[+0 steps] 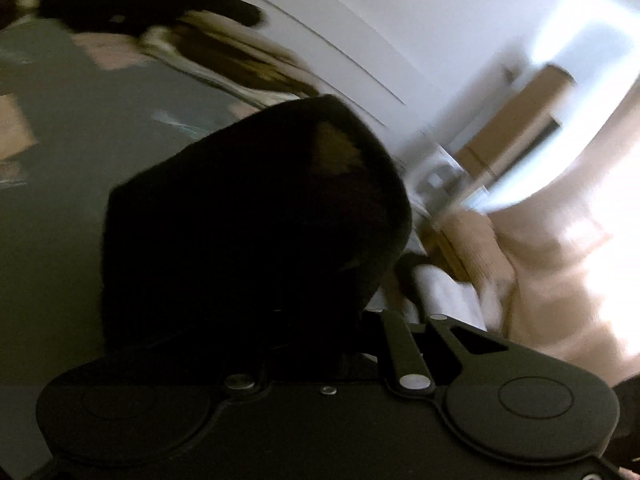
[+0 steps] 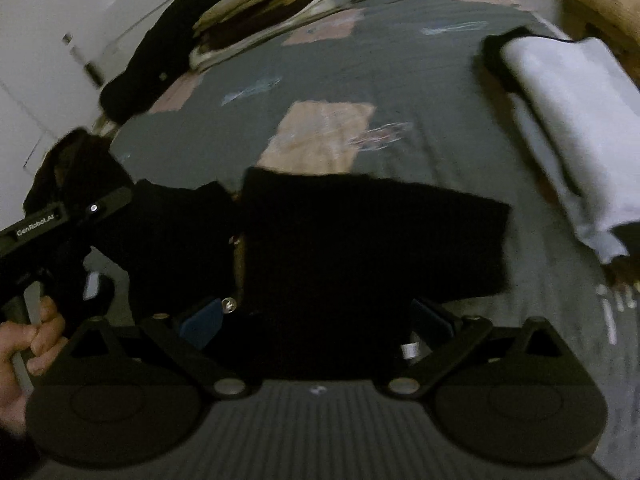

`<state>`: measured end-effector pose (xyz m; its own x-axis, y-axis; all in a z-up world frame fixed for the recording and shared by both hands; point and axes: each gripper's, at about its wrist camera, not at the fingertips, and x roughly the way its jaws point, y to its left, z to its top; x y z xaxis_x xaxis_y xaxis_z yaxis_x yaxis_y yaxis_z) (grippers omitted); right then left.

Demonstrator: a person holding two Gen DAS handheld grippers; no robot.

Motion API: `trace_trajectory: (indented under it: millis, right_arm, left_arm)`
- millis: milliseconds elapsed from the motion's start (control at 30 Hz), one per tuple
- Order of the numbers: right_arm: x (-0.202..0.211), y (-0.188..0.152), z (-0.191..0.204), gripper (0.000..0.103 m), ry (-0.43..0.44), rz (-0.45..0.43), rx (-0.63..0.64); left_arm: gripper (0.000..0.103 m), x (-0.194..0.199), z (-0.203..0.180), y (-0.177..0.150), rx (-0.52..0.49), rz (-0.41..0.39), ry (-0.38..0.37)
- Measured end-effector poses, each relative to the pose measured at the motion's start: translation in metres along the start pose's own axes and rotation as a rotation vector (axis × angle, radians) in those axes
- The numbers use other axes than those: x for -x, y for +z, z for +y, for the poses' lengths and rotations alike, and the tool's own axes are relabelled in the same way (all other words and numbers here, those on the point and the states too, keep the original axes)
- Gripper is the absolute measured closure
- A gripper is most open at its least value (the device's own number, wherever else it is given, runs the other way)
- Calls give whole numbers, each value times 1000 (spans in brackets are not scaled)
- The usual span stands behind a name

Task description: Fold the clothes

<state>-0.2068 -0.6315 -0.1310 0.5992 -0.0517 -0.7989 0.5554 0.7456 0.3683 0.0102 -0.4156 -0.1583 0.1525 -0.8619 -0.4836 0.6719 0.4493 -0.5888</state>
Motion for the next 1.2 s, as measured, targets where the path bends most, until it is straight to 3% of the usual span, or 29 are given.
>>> trace_trajectory:
  millis: [200, 400, 500, 600, 667, 733, 800, 1000, 1200]
  right_arm:
    - [18, -1, -57, 3, -36, -34, -90]
    - [24, -9, -100, 3, -71, -30, -152]
    - [24, -12, -115, 3, -88, -21, -170]
    - [20, -13, -122, 3, -90, -22, -189]
    - [15, -12, -125, 3, -84, -22, -198]
    - [5, -7, -123, 3, -79, -23, -191]
    - [-4, 2, -118, 3, -46, -24, -171]
    - [-38, 30, -90, 3, 15, -28, -156]
    - [-46, 28, -61, 3, 37, -8, -113]
  left_arm:
    - [89, -83, -78, -23, -153, 153, -61]
    - [87, -189, -101, -69, -248, 356, 52]
    - [69, -220, -98, -82, -276, 439, 111]
    - [57, -204, -97, -80, -316, 458, 87]
    - [44, -179, -96, -75, -338, 455, 49]
    - [26, -136, -91, -66, -376, 412, 20]
    - [17, -98, -79, -66, -442, 348, 45]
    - [17, -66, -42, -100, -655, 340, 217]
    - [17, -81, -72, -165, -1029, 326, 226]
